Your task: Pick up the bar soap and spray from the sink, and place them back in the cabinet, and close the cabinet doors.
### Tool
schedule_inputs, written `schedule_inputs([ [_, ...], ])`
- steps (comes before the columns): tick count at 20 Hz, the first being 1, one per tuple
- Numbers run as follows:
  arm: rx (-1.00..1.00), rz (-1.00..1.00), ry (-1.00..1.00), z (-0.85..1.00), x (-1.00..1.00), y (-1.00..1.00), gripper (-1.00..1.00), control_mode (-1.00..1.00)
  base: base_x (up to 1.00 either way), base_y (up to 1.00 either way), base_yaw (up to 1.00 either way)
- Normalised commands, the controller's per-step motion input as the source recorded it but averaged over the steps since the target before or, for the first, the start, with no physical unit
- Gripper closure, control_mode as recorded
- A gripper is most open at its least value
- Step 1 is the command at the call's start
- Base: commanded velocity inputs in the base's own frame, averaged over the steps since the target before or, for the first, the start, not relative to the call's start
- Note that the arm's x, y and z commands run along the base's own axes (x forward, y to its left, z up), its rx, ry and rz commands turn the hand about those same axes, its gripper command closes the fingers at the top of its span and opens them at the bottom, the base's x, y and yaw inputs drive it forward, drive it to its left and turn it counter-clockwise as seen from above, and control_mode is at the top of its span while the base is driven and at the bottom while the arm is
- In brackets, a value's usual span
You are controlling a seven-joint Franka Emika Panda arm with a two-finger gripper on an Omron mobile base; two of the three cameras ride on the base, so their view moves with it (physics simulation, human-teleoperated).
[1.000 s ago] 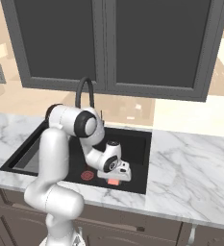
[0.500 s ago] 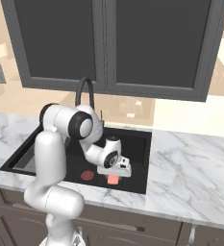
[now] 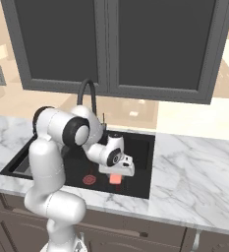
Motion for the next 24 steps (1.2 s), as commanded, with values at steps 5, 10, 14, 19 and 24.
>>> schedule_inputs([
  [5,0.0,0.0,0.0,0.46,-0.08,0.0,1.0,-1.0,0.0,0.0,0.0],
  [10,0.0,0.0,0.0,0.47,-0.17,0.0,1.0,-1.0,0.0,0.0,0.0],
  [14,0.0,0.0,0.0,0.46,-0.16,0.0,1.0,-1.0,0.0,0.0,0.0],
  [19,0.0,0.0,0.0,0.38,-0.17,0.0,1.0,-1.0,0.0,0.0,0.0],
  [24,0.0,0.0,0.0,0.43,-0.22,0.0,1.0,-1.0,0.0,0.0,0.0],
])
